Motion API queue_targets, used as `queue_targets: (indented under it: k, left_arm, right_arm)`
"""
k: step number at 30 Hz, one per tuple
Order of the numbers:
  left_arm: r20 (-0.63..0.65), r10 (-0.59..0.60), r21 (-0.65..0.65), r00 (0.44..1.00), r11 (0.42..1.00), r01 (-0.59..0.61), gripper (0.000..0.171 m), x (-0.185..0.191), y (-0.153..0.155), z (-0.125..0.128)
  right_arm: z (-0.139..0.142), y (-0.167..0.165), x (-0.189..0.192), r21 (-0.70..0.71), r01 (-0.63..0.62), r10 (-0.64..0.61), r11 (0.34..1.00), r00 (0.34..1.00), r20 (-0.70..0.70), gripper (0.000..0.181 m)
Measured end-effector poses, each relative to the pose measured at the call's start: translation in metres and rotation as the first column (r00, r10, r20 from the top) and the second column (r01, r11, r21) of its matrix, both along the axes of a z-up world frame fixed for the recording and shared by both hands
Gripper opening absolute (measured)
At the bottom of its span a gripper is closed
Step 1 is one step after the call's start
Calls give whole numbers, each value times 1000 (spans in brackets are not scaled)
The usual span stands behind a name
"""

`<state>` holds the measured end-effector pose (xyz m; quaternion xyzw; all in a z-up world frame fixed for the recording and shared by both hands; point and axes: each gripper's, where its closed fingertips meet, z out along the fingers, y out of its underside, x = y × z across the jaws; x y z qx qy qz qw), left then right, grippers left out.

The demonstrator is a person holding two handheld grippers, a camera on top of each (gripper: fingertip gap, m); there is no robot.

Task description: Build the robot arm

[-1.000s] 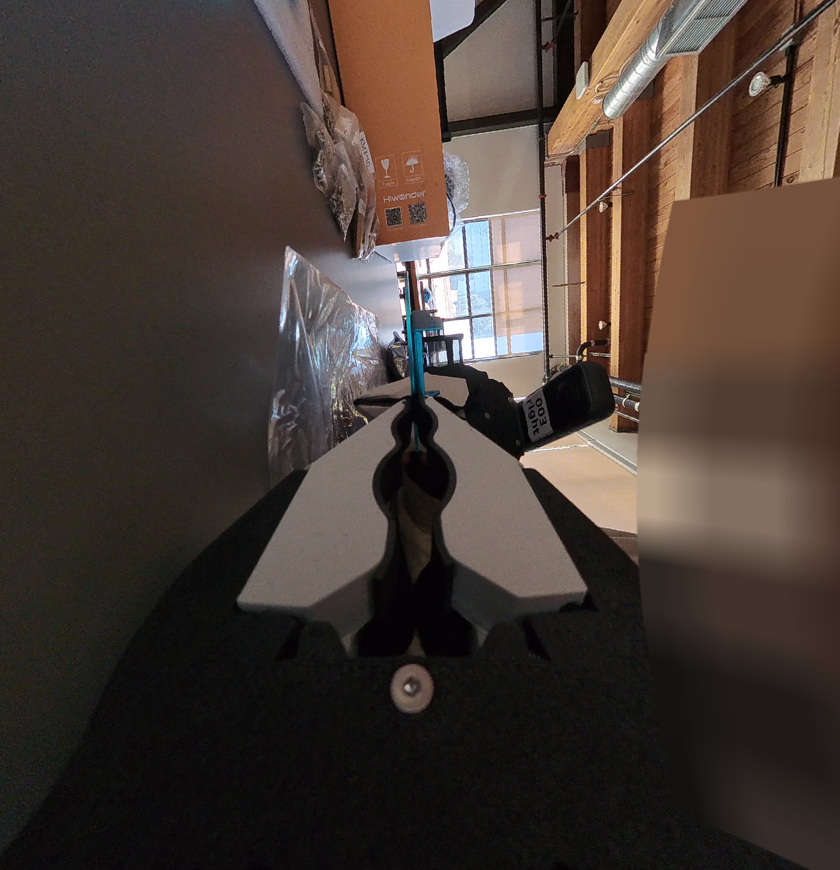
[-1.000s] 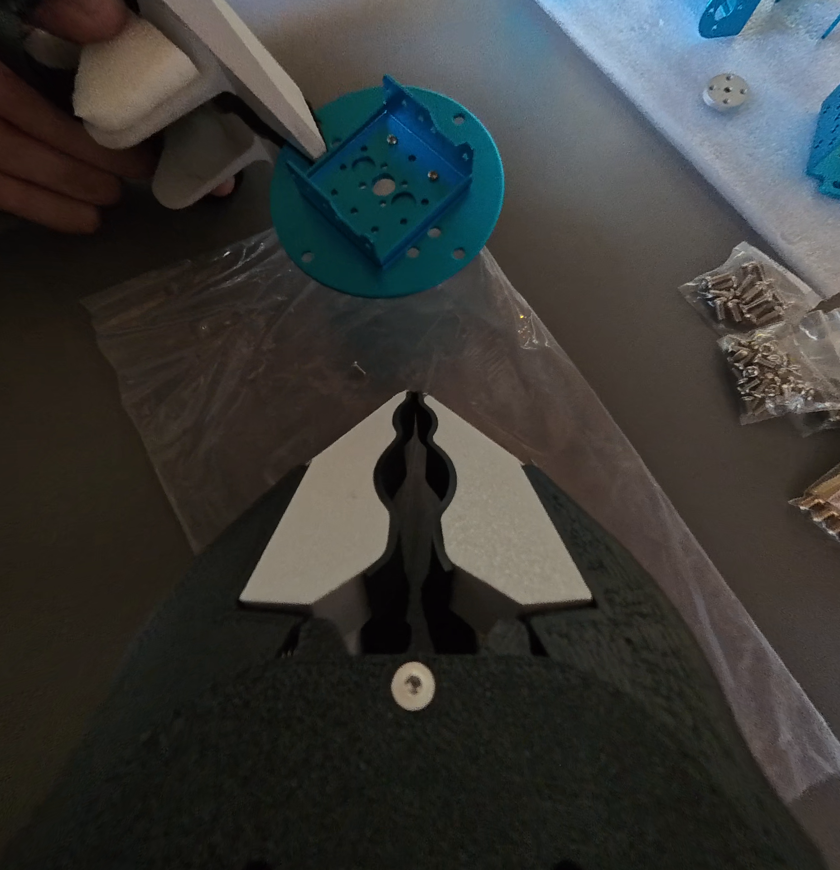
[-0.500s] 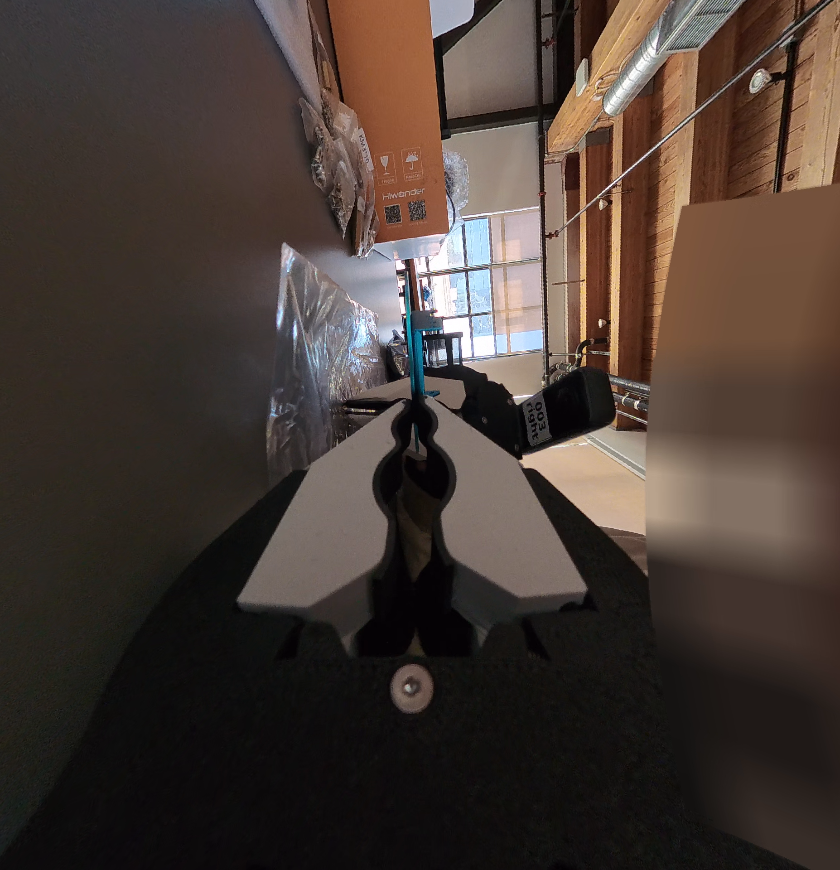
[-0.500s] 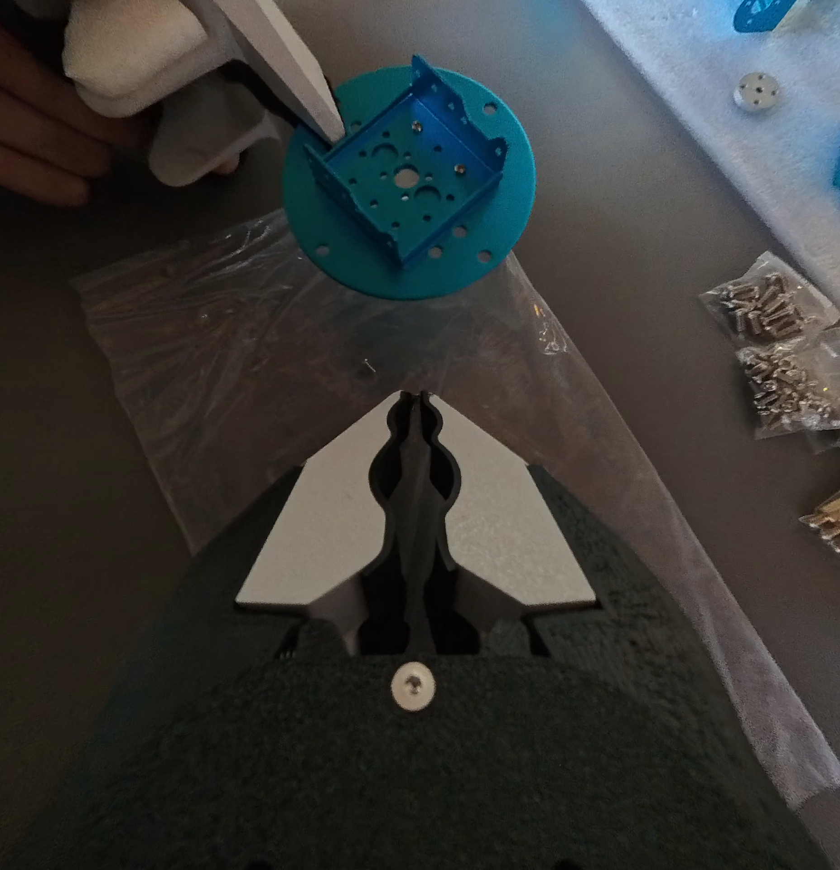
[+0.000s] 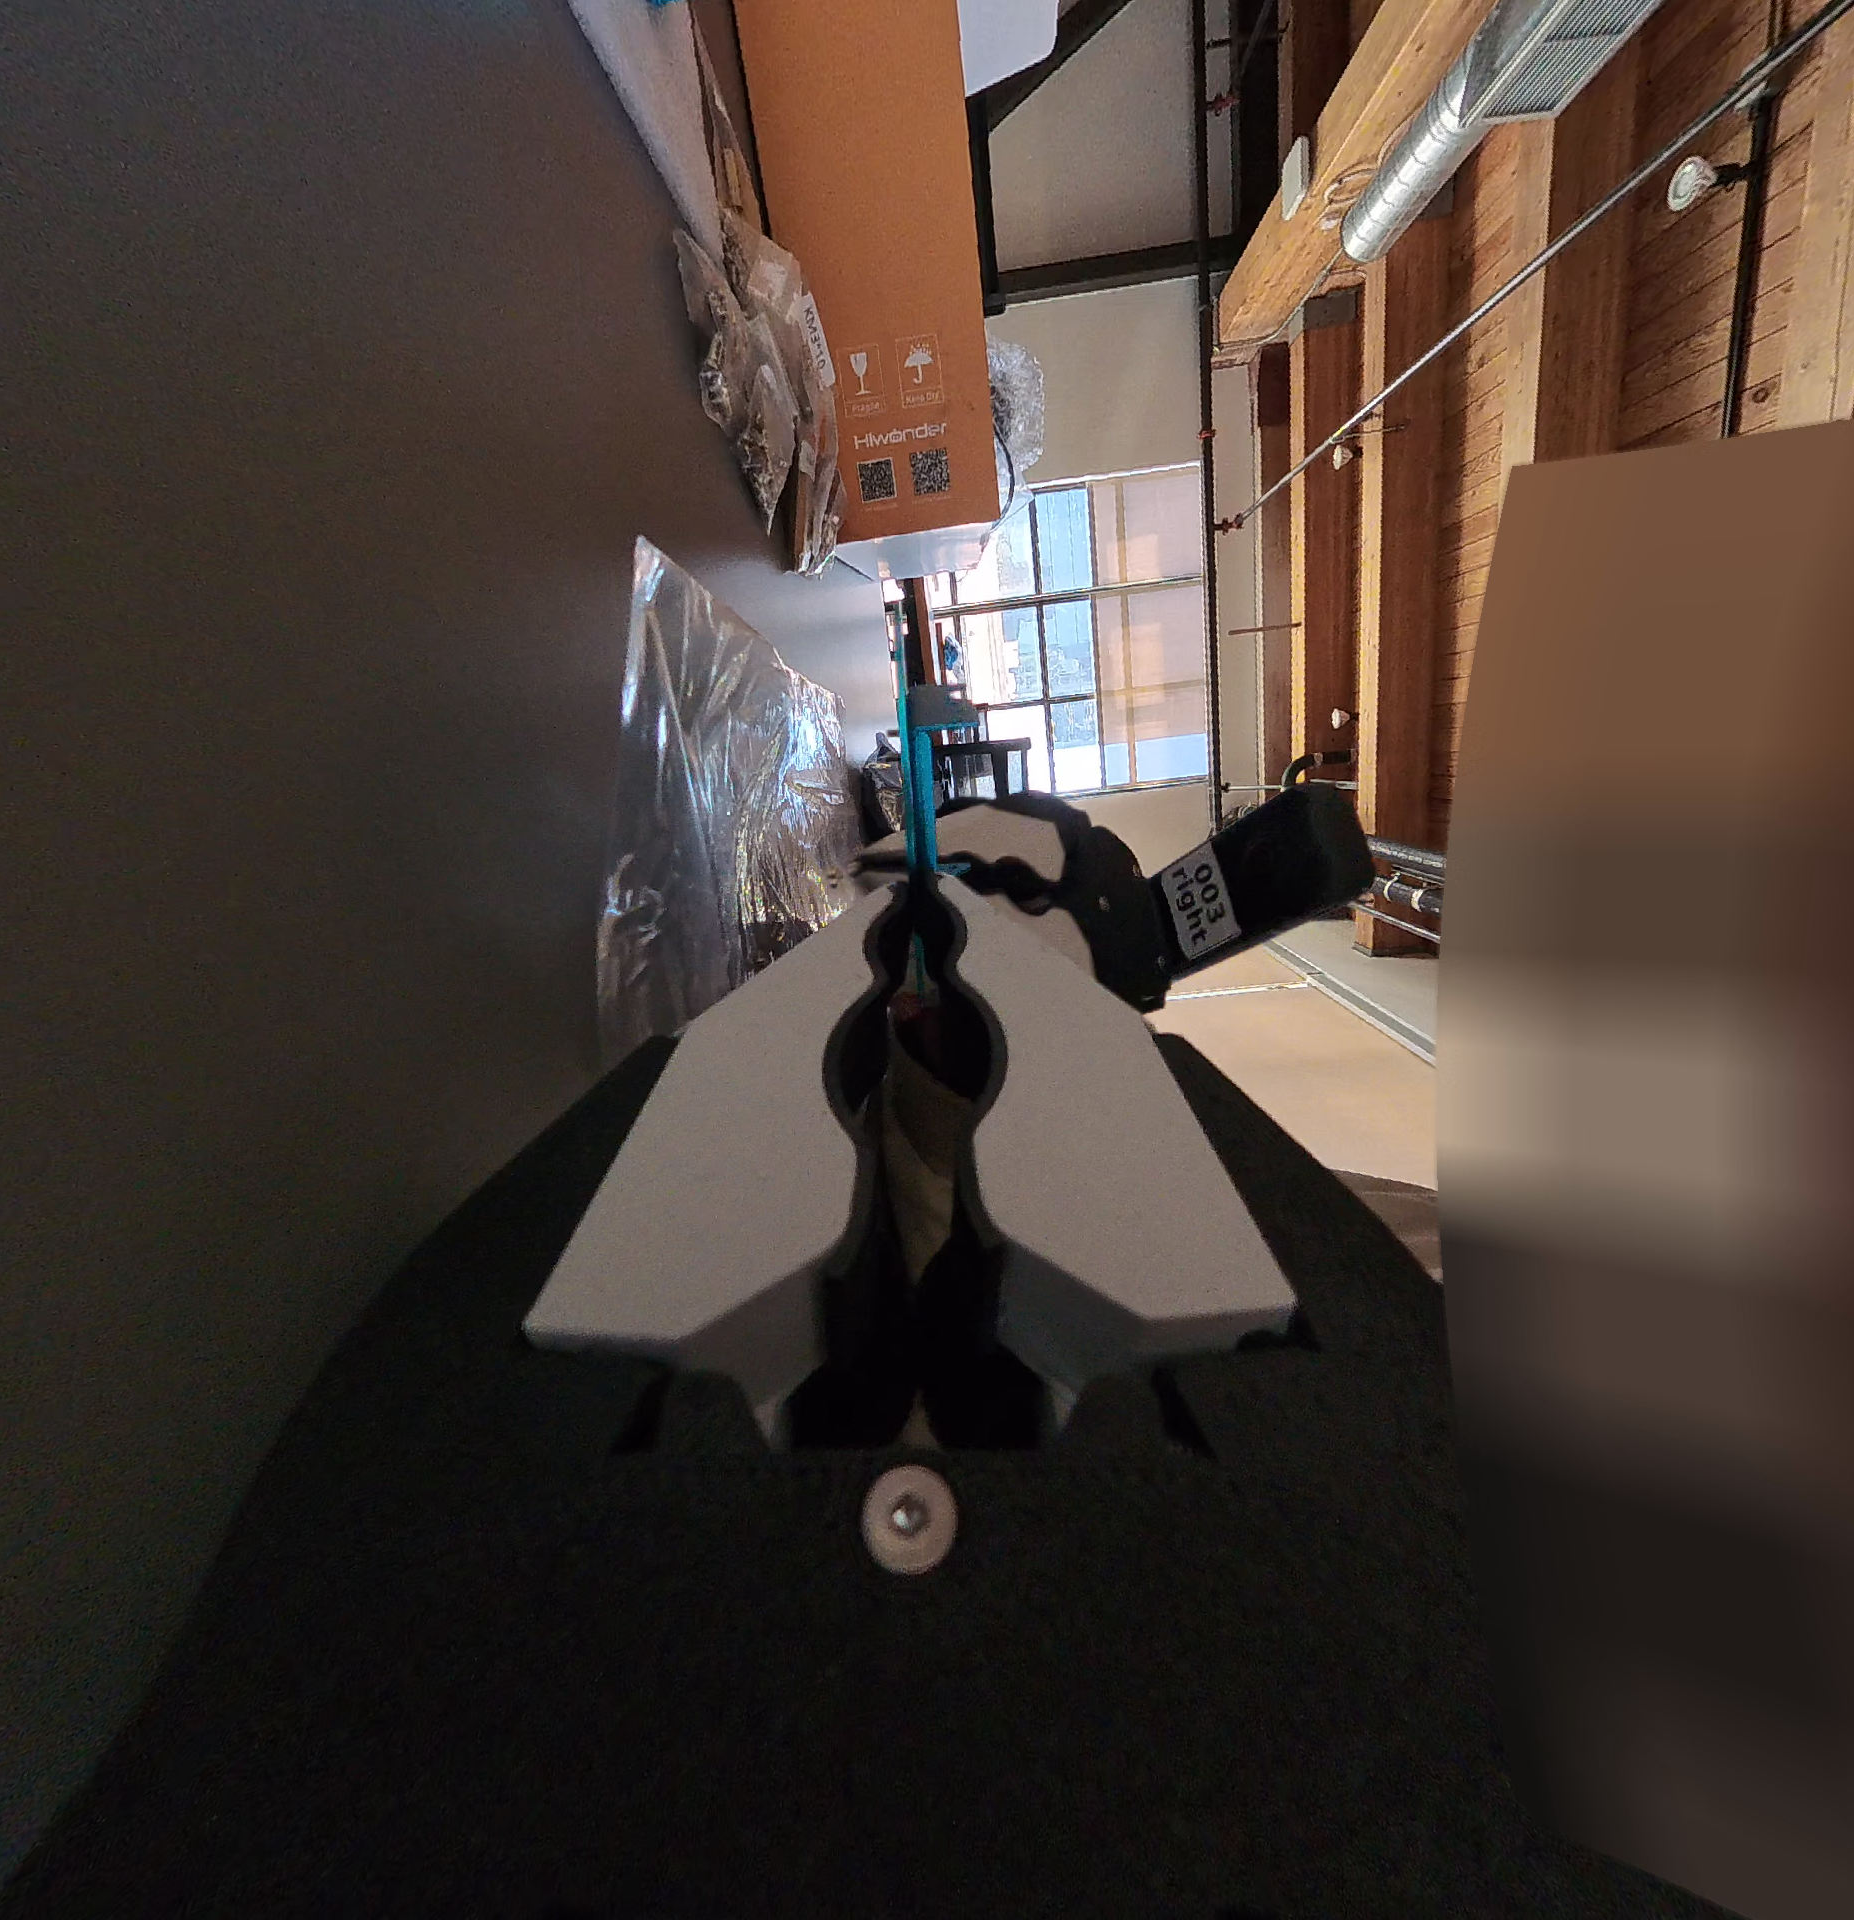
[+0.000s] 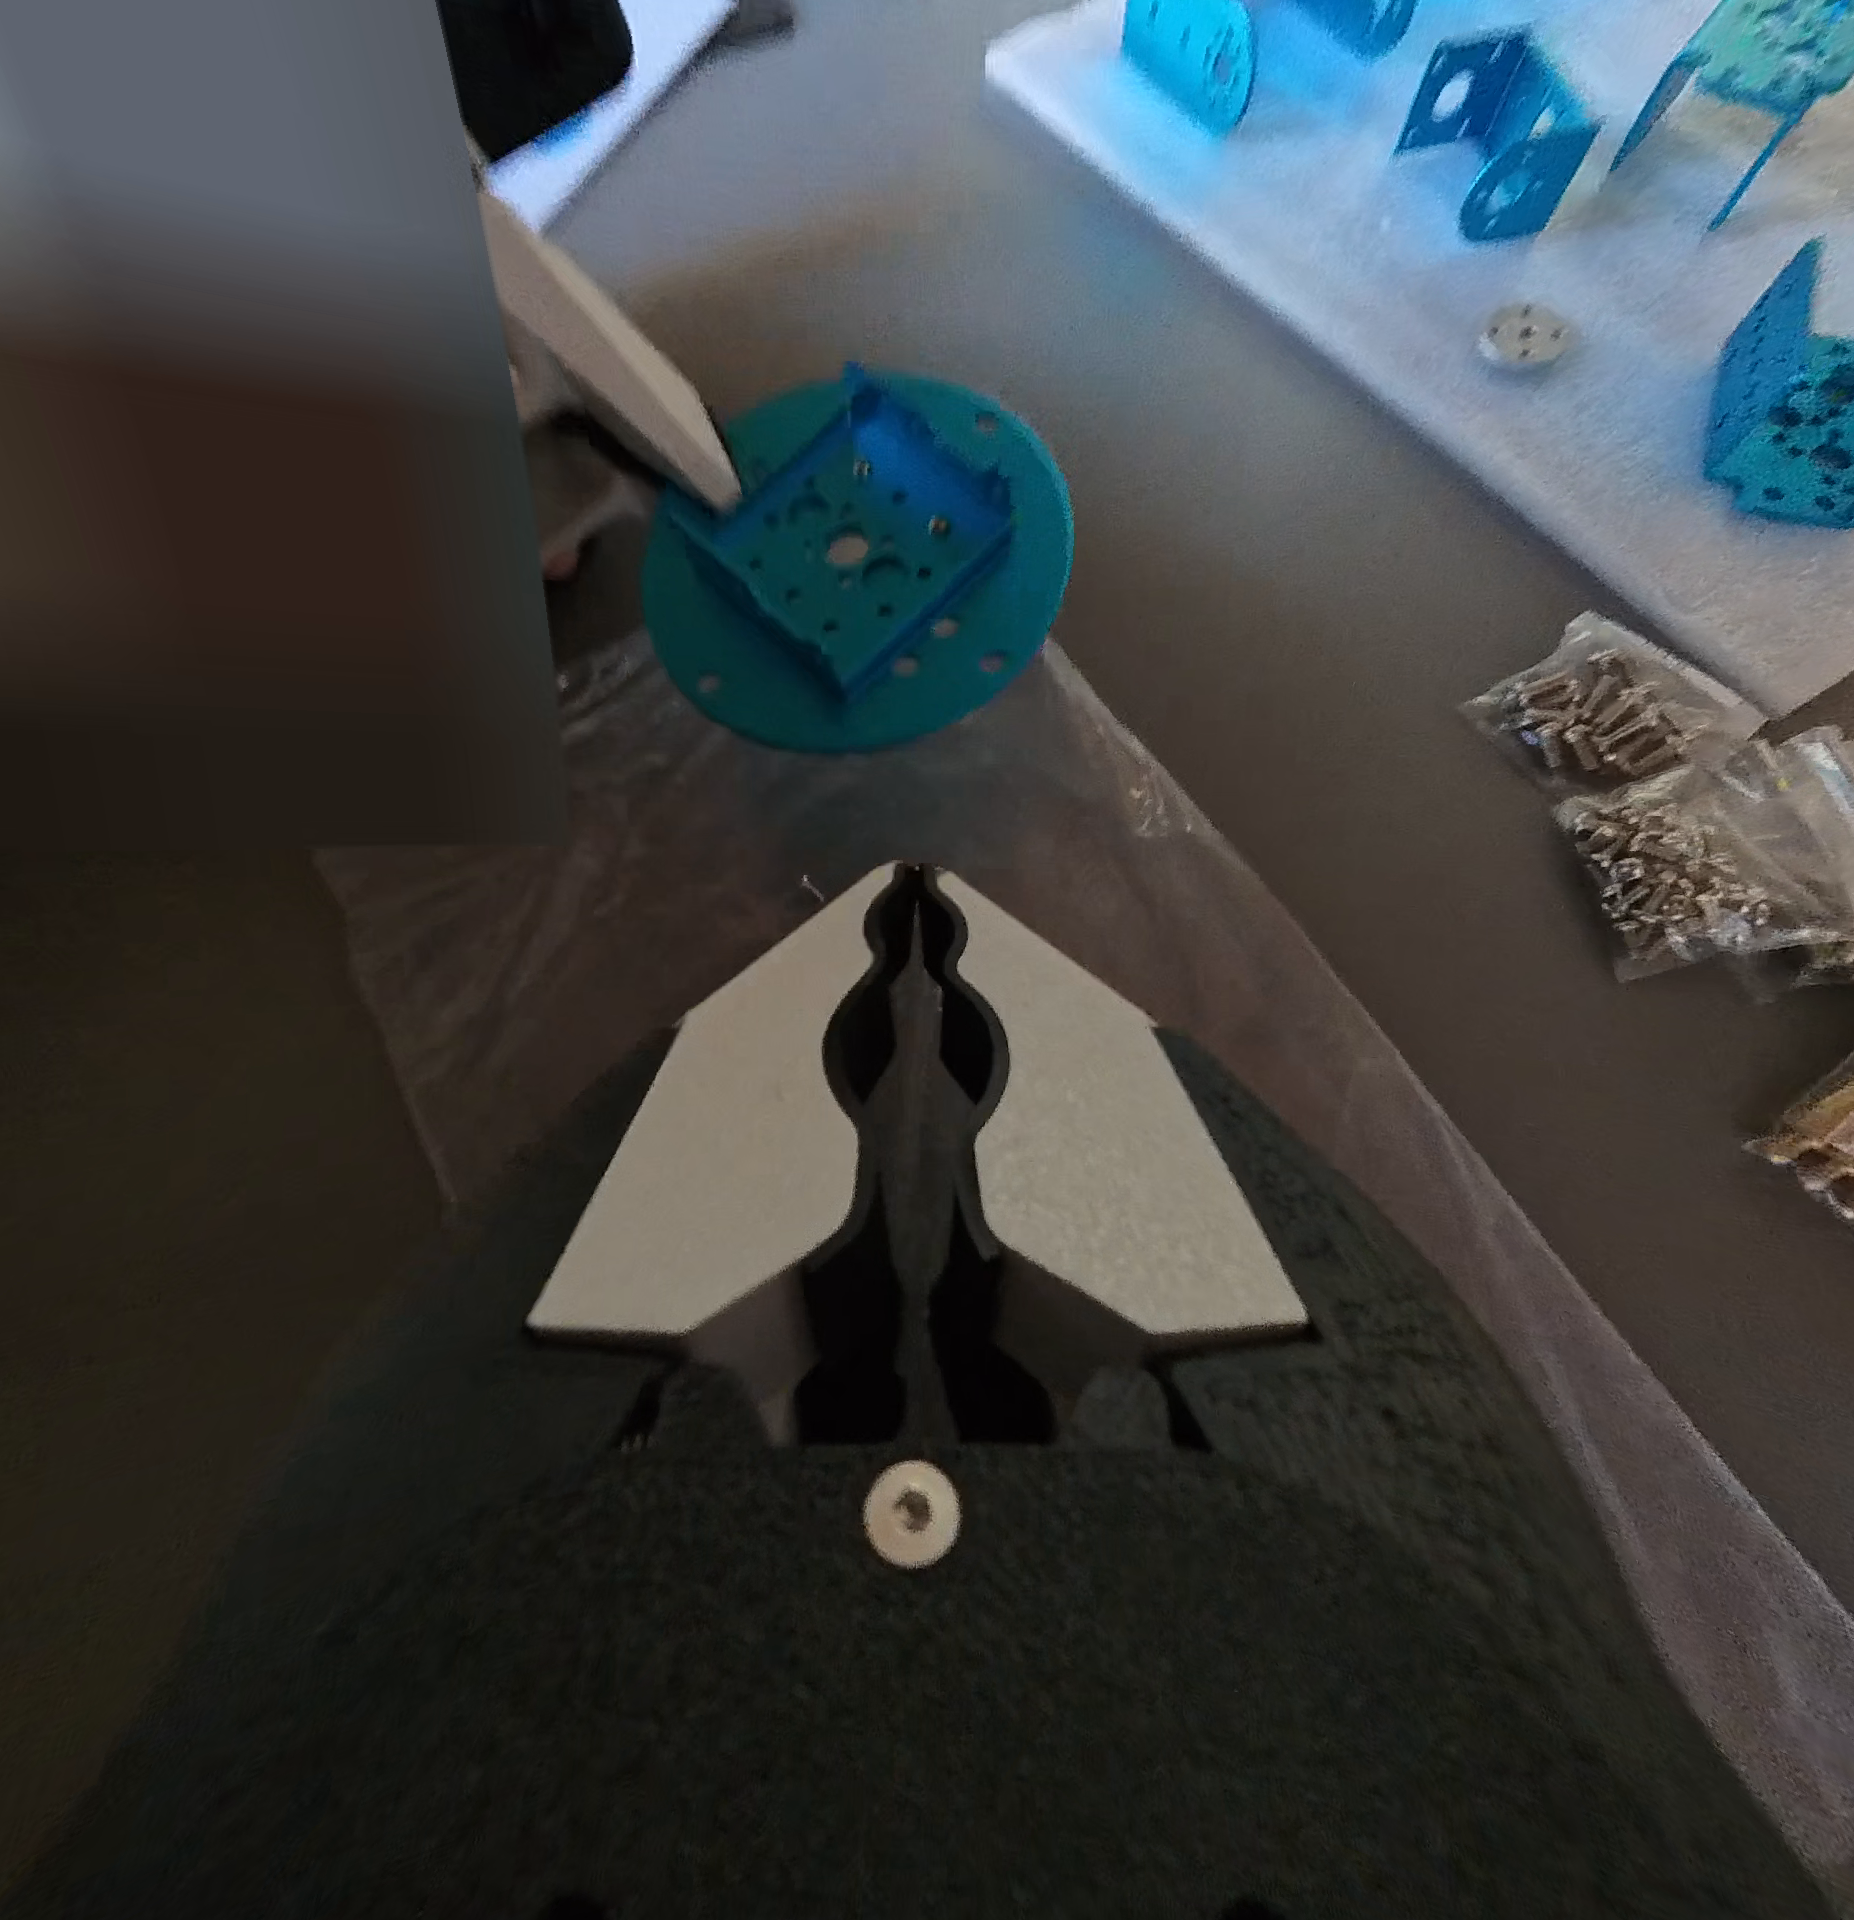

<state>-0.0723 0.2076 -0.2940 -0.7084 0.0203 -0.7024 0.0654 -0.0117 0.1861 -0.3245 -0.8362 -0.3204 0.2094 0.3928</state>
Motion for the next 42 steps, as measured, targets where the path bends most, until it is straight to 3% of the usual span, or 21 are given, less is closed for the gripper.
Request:
queue_targets:
  k: [5,12,17,20,22,25,28,34,39,42]
  left_arm:
    - [-28,-32,28,999,999,33,0,3,-6,-1]
    - [-68,-73,78,995,994,78,0,9,-18,-3]
    - [-62,-63,70,996,995,68,0,9,-16,-3]
    - [-62,-28,65,998,997,32,0,3,-8,-3]
    - [-70,5,67,998,998,0,0,-2,-1,-4]
    - [-71,16,69,997,998,-11,0,-4,2,-4]
    - [-79,8,81,997,997,-2,0,-2,-1,-4]
    - [-85,25,89,996,996,-18,0,-5,4,-4]
    - [-92,23,100,996,995,-14,0,-4,3,-4]
    - [-99,31,114,995,993,-20,0,-4,4,-4]
  right_arm:
    - [44,3,-16,158,-46,71,986,985,-154,0]
    - [41,13,-31,185,-77,83,980,996,-24,0]
    - [52,5,-33,135,-75,93,988,987,-132,0]
    - [33,-9,-7,28,-52,53,998,997,-48,0]
    - [6,-30,12,-113,-85,93,990,994,62,0]
    - [-10,-45,24,-165,-112,138,980,978,156,0]
    - [-23,-52,33,-190,-152,205,970,932,299,0]
    - [-22,-59,34,-257,-224,310,940,875,372,15]
    - [0,-63,41,-315,-332,452,889,746,489,15]
    - [13,-51,57,-383,-336,503,861,672,544,15]
